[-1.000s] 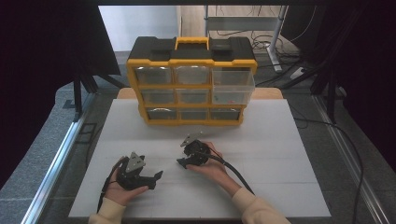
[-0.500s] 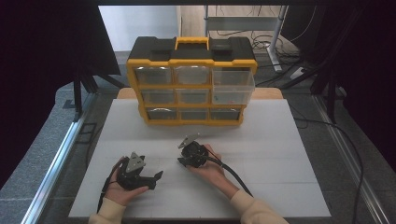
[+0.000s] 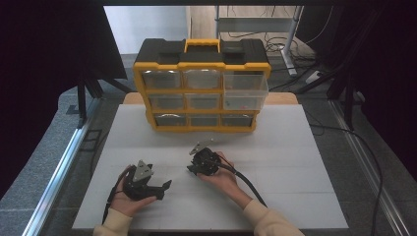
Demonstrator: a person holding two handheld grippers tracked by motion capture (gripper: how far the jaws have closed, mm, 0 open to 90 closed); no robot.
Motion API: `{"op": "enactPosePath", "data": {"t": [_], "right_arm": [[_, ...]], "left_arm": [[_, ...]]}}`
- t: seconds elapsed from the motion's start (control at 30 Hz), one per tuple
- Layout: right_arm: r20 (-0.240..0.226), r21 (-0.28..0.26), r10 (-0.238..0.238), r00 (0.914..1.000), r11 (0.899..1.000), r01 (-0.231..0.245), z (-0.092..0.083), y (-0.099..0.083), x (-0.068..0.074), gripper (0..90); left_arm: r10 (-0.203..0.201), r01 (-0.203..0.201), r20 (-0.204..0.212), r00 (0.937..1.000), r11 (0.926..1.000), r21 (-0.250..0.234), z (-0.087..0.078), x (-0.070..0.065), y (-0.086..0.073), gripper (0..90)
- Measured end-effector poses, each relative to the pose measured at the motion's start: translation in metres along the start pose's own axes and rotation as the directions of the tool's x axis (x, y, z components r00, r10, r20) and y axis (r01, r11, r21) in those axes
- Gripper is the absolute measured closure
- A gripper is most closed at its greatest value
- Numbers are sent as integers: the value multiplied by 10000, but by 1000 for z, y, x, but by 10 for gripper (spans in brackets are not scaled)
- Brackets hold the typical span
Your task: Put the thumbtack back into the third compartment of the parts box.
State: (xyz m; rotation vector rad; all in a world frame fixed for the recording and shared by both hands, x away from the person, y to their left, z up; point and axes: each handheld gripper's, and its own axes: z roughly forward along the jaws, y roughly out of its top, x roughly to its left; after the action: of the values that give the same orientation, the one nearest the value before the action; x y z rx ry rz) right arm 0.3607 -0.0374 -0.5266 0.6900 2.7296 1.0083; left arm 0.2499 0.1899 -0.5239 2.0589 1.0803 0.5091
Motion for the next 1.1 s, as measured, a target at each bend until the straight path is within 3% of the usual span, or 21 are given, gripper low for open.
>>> {"op": "enactPosePath", "data": {"t": [0.2,0.43,0.63,0.87,0.93,1.1], "right_arm": [[-273,-596,362,9990,9975,-378,-14,5,-4,702],[-525,-1652,701,9962,9832,-779,-48,15,-9,703],[-577,-2786,678,9960,9570,-813,-87,27,-11,703],[-473,-3733,661,9967,9244,-790,-126,37,-12,703],[-551,-4073,697,9960,9092,-861,-137,41,-13,703],[-329,-4421,652,9973,8940,-730,-159,52,-16,703]], "left_arm": [[4,-4,-6,10000,10000,3,0,0,0,102],[-18,18,2,10000,10000,-1,0,0,0,102],[-6,6,-14,10000,10000,-1,0,0,0,101],[-8,8,-4,10000,10000,-4,1,0,0,101],[-2,2,-8,10000,10000,-1,1,0,0,101],[-13,13,3,10000,10000,2,1,0,0,100]]}}
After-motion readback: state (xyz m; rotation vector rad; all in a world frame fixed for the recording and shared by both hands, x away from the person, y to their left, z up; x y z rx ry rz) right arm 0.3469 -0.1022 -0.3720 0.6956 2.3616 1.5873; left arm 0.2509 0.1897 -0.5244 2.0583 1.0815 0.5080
